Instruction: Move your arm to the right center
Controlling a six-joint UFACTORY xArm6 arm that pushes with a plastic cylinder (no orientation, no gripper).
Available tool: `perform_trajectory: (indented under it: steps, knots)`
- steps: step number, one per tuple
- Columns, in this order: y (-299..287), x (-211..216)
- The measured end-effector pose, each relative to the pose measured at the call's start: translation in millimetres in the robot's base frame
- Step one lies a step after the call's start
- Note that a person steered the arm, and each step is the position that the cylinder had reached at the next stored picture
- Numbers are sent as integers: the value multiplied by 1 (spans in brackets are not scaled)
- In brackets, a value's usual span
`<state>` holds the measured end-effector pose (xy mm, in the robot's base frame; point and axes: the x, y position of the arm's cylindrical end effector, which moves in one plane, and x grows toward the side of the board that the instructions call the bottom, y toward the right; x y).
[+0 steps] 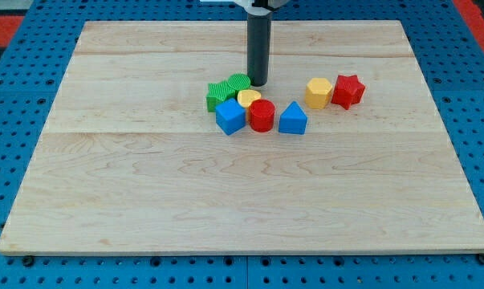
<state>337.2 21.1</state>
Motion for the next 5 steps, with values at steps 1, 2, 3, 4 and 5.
perform_trajectory:
  steps: [1, 2, 3, 4, 5]
  knots:
    - [55, -30]
    - [172, -30]
    - [276, 0]
    - [280, 79]
    - [238, 138]
